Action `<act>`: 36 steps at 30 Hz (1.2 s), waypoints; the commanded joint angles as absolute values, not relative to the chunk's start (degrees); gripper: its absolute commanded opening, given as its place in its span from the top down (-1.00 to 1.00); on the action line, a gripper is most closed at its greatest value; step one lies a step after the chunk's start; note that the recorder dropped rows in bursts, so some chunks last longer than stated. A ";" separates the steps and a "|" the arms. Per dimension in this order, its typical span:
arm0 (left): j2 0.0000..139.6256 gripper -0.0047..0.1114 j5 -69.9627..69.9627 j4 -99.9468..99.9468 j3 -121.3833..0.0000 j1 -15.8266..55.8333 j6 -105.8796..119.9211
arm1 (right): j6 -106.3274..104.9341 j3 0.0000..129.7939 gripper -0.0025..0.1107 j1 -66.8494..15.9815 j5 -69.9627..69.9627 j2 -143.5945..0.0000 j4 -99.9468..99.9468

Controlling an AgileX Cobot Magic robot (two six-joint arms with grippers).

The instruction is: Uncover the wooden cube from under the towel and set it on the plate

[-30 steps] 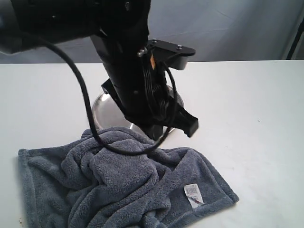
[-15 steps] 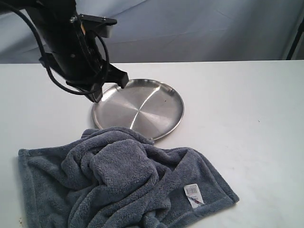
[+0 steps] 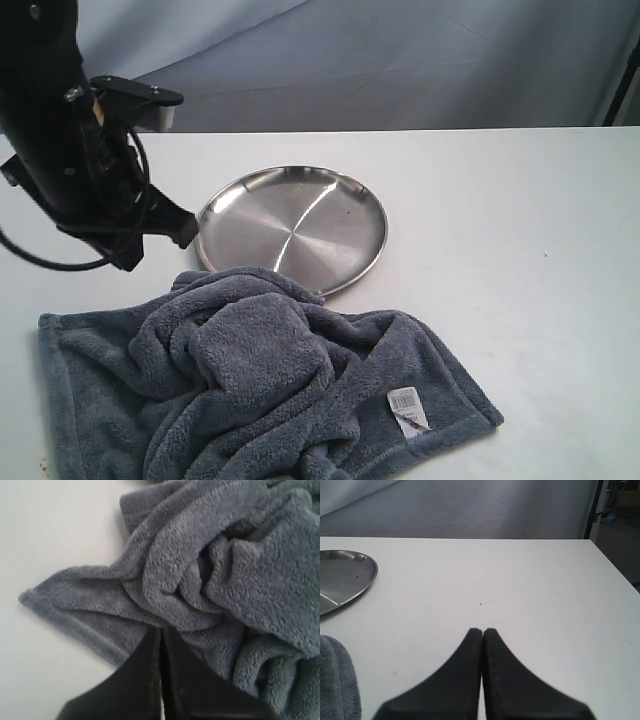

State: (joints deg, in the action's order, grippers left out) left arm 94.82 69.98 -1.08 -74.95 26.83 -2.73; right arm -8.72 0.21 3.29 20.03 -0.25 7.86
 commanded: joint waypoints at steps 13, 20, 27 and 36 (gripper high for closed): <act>83.29 0.92 69.96 5.35 -59.66 36.54 -3.01 | -8.55 0.00 0.96 3.42 20.01 0.00 8.23; 85.75 0.92 69.96 7.54 -59.60 50.64 -9.35 | -8.55 0.00 0.96 3.42 20.01 0.00 8.23; 88.74 0.92 65.15 9.25 -59.21 56.49 -4.88 | -8.55 0.00 0.96 3.42 20.01 0.00 8.23; 88.74 0.64 53.84 7.57 -55.70 57.67 -5.96 | -8.55 0.00 0.96 3.42 20.01 0.00 8.23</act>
